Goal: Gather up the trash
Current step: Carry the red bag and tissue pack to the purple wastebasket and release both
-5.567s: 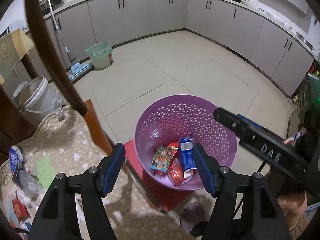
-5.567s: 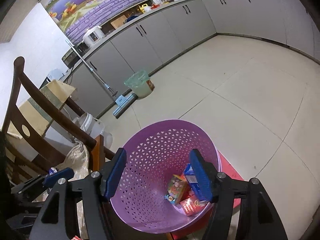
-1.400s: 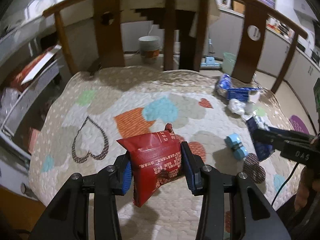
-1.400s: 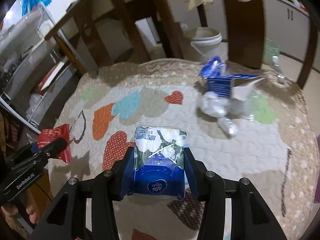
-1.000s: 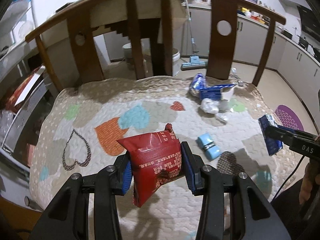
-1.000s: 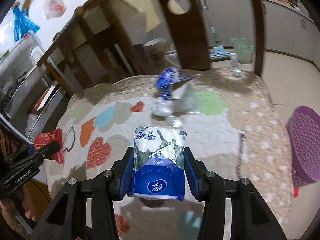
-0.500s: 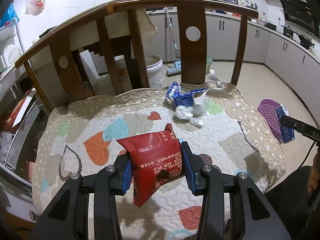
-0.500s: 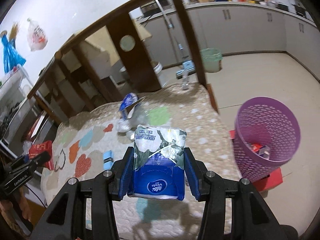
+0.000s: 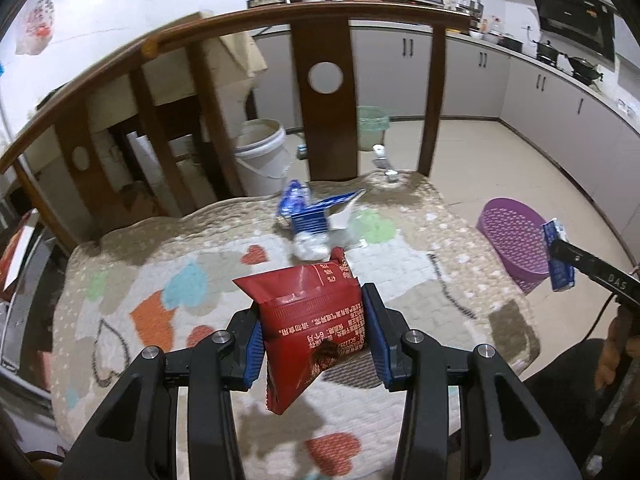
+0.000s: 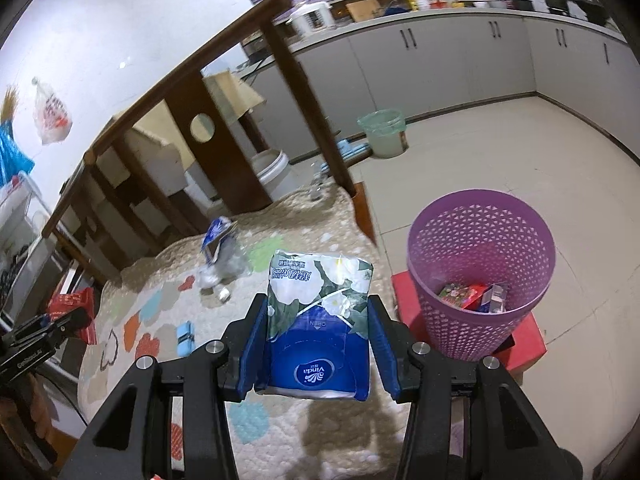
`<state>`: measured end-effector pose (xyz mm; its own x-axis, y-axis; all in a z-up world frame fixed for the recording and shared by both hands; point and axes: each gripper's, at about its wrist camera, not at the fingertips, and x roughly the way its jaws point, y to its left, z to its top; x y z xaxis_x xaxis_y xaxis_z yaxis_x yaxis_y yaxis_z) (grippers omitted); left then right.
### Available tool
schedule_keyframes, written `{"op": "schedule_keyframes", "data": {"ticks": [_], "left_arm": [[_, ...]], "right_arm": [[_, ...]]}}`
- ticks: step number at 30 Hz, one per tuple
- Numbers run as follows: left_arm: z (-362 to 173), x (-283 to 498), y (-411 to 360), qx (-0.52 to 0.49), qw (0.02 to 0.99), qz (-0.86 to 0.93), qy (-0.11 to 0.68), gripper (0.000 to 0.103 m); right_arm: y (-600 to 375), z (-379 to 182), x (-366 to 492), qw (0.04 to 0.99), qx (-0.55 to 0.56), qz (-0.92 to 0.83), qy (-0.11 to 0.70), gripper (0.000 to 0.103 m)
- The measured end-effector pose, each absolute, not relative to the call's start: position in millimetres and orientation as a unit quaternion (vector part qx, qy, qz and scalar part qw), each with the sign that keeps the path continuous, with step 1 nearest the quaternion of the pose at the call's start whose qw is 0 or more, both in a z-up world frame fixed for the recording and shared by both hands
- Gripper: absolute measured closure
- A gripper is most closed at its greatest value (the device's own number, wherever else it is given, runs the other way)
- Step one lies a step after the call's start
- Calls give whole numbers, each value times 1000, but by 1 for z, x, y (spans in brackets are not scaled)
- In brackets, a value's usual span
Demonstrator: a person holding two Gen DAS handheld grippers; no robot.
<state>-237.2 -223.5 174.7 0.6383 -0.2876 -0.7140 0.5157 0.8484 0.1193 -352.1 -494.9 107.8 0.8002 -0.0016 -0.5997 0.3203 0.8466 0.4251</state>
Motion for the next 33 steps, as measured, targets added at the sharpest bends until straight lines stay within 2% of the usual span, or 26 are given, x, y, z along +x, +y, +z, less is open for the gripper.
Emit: {"op": "schedule_keyframes", "data": {"ticks": [19, 33], "left_arm": [[160, -213, -374, 189, 866, -305, 350, 61], [98, -215, -478, 218, 815, -362, 397, 61]], "right_arm": [[-624, 83, -329, 898, 319, -197, 231, 51], [-675, 48, -339, 869, 374, -218, 241, 51]]}}
